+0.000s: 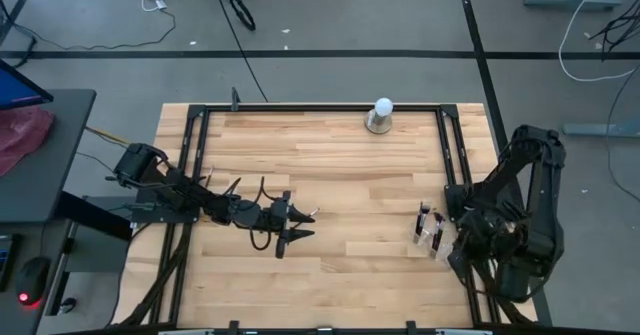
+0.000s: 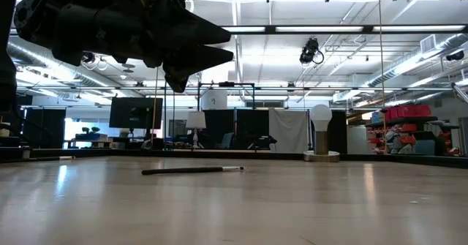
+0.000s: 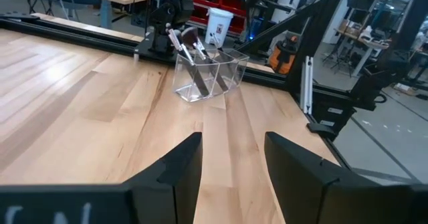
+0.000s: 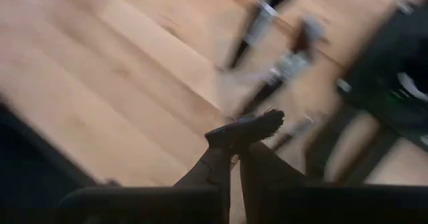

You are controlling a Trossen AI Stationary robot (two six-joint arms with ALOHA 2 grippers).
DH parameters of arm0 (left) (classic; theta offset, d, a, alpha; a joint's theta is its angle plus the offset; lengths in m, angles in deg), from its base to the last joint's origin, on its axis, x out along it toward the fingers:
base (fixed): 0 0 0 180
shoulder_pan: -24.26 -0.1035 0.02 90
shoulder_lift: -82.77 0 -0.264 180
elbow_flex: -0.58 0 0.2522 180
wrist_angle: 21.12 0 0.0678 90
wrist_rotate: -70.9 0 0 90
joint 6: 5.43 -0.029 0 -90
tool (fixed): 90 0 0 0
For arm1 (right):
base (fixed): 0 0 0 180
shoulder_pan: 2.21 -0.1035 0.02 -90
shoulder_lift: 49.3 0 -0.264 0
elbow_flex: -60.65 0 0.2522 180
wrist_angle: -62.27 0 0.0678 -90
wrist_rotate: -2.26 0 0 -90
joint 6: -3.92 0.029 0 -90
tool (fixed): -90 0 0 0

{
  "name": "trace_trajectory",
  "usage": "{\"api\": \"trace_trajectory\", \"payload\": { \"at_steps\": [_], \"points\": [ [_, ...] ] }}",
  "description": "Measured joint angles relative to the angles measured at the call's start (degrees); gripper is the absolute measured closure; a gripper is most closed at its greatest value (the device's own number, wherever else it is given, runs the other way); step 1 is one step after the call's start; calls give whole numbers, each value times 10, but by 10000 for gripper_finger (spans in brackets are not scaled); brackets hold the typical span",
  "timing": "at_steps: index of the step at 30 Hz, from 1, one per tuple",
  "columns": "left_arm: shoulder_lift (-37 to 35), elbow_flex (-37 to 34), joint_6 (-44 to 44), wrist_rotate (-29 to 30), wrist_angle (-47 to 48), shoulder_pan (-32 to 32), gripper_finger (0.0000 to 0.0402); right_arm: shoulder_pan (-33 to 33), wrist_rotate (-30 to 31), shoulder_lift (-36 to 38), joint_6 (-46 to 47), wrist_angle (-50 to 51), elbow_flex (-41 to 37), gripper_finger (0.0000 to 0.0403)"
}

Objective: Put items in baskets/containers
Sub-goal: Put the black eyebrow brush into the transparent organizer

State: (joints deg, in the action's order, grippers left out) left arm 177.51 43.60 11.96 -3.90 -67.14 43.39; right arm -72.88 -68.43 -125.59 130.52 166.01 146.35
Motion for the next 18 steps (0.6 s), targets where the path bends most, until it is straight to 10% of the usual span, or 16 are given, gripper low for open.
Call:
{"api": "trace_trajectory", "payload": {
  "at_steps": [18],
  "points": [
    [0,0,2,2,2,0,232,0,-48,-1,39,-72,-106,375]
  ]
}}
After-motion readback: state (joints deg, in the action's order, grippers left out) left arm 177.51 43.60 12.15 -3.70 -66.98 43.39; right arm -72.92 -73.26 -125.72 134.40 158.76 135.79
